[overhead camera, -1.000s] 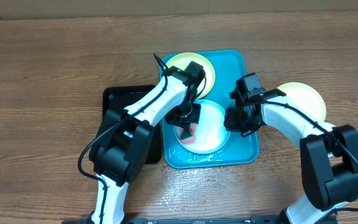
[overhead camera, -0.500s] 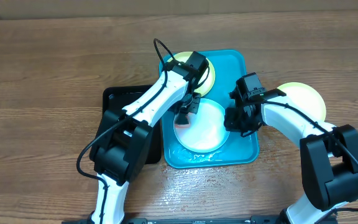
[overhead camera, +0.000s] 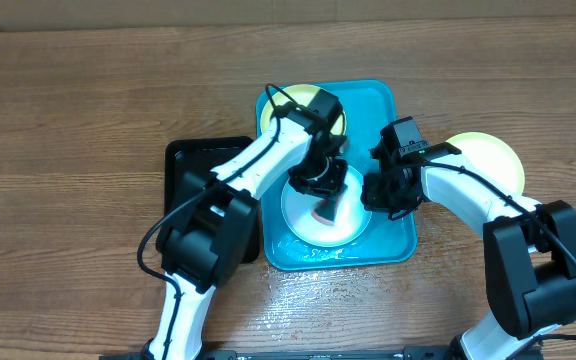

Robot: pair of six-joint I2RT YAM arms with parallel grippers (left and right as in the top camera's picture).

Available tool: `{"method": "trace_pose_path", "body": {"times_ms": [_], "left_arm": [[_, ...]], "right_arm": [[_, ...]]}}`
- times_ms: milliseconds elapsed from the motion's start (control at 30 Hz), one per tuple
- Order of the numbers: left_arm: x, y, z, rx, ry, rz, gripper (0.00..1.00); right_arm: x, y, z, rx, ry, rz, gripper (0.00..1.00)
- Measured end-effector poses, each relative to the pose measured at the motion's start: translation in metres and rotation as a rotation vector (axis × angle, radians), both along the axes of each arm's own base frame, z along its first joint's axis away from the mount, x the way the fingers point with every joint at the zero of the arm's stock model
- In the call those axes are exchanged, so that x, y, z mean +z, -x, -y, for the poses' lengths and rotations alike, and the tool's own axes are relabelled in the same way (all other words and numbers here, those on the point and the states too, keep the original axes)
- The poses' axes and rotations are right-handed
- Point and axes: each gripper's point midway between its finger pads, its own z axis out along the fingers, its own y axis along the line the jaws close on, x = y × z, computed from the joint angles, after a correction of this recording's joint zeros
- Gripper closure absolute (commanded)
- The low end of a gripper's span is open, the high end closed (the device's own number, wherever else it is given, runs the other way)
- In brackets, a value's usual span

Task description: Clean dirty plates on tray and stack at the side

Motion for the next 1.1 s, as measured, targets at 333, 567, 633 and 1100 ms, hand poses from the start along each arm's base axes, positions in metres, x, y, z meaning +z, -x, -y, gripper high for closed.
{"method": "trace_pose_path", "body": {"times_ms": [333,567,633,1100], "left_arm": [[-0.003,0.016,-0.003,-0.040,-0.048,-0.028,0.96],[-0.010,0.015,-0.036,-0.045,-0.233,0.001,0.96],[-0.011,0.014,-0.045,-0.046,-0.289,0.016,0.96],[-0.005,-0.016,-0.097,0.022,-0.609,0.191,0.96]], "right_arm": [[0.000,0.001,0.000,0.000,0.000,-0.002,0.96],[0.000,0.001,0.000,-0.001,0.000,-0.002,0.96],[0.000,0.001,0.000,-0.002,0.001,-0.003,0.96],[0.000,0.000,0.000,-0.003,0.000,-0.003,0.96]]}}
